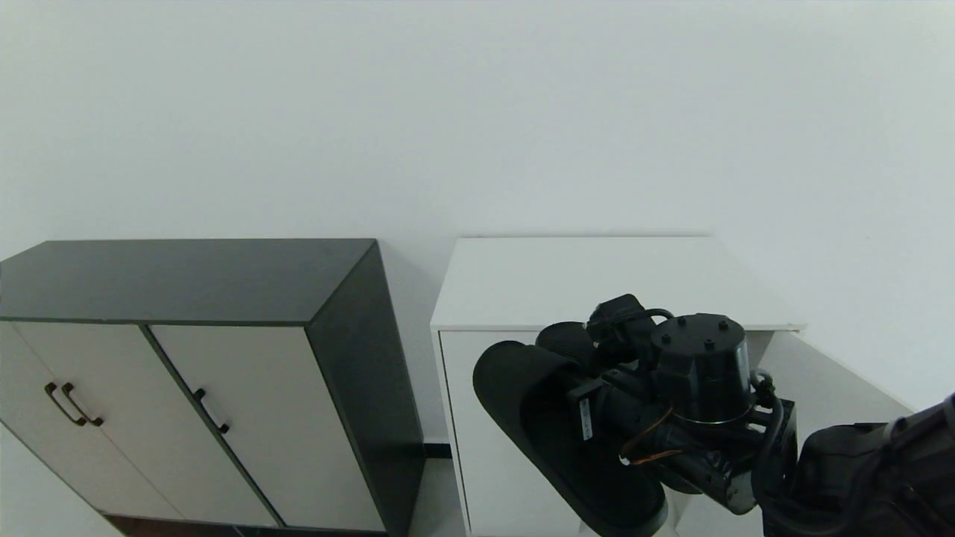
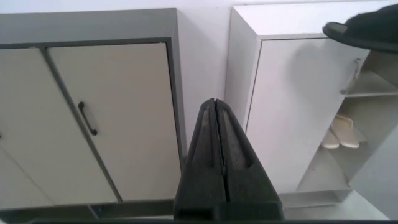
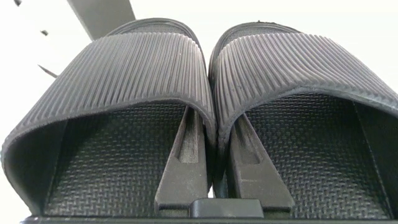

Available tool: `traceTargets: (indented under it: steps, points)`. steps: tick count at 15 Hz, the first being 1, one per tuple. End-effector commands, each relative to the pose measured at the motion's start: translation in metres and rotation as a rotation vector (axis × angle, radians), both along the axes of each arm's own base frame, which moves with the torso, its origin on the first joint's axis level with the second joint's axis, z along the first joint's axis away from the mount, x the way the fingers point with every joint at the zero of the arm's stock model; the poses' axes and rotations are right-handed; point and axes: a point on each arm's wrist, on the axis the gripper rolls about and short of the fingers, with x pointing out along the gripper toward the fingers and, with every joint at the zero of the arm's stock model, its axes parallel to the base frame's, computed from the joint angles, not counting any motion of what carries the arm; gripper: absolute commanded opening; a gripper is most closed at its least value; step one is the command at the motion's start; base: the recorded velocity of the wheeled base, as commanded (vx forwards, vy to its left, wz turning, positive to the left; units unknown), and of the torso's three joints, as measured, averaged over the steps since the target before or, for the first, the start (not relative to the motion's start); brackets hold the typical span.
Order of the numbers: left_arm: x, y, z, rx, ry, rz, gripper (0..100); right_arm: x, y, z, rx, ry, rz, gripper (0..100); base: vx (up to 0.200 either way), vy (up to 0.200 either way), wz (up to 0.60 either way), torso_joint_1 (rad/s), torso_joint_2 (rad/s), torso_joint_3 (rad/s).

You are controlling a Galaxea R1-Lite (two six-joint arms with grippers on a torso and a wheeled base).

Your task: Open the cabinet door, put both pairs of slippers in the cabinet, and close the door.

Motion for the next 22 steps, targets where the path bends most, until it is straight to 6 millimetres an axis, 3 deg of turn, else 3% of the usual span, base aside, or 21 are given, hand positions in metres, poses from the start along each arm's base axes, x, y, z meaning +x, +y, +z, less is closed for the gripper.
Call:
traceTargets:
  steps: [1,22]
  points:
    - [0.000,0.000,0.000,0.000,0.001,0.000,0,0.001,0.002,-0.005,-0.005,0.004,-0.001,0,-0.200,0.000,0.00,-0.007,0.00,0.002]
    - [0.000,0.000,0.000,0.000,0.001,0.000,0,0.007,0.006,-0.026,-0.008,-0.002,-0.010,0,-0.010,0.000,0.00,0.000,0.00,0.000]
